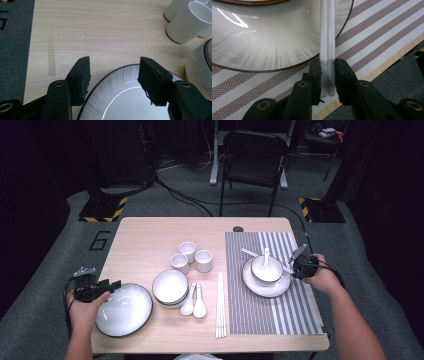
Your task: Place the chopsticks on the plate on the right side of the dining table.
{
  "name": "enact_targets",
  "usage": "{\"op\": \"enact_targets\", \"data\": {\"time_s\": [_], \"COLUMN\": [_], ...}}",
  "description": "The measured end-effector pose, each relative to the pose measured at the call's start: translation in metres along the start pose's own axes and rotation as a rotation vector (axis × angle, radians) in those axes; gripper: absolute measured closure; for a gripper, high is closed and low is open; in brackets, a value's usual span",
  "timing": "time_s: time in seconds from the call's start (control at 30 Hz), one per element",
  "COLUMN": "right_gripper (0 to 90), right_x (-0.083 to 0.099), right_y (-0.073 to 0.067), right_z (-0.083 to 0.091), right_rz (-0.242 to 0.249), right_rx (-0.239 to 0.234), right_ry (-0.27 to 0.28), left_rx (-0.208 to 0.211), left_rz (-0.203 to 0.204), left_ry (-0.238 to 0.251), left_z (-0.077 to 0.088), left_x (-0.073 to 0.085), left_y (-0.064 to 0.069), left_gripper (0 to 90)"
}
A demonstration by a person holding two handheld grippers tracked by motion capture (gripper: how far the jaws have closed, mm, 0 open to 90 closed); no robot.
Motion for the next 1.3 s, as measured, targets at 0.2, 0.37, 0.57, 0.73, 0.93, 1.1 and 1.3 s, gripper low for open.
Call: {"op": "enact_targets", "data": {"time_s": [0.2,0.37,0.57,0.73,0.93,1.1,1.3], "right_gripper": [76.1,76.1,76.1,76.0,76.0,76.0,76.1], "right_x": [-0.003,-0.006,-0.007,-0.008,-0.01,-0.012,-0.014], "right_y": [0.0,0.002,0.001,0.002,0.004,0.005,0.004], "right_z": [-0.002,-0.003,-0.004,-0.005,-0.006,-0.006,-0.007], "right_rz": [0.002,0.034,0.03,0.039,0.06,0.089,0.101], "right_rx": [0.011,0.011,0.019,0.027,0.024,0.028,0.029], "right_ry": [-0.012,-0.007,-0.012,-0.009,-0.005,-0.008,-0.017], "left_rx": [-0.001,-0.001,-0.002,-0.003,-0.005,-0.005,-0.005], "left_rz": [-0.007,-0.007,-0.008,-0.005,-0.005,-0.006,-0.006], "left_ry": [0.002,0.002,0.002,0.002,0.004,0.006,0.005], "left_z": [0.0,0.0,0.0,0.0,0.0,0.0,0.0], "left_x": [0.0,0.0,0.0,0.0,0.001,0.0,0.001], "left_y": [-0.001,-0.001,-0.001,-0.001,-0.001,-0.001,-0.001], "left_gripper": [43.2,43.2,43.2,43.2,43.2,43.2,43.2]}}
Point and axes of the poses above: each handheld gripper's, and its own axes: z roughly backward along the jaws, x roughly out of its underside, y roughly to its right, the point moved 7 cm from there along -z, roughly forward along the jaws, and after that the axes turned 11 degrees about y, right-handed, at the moved point
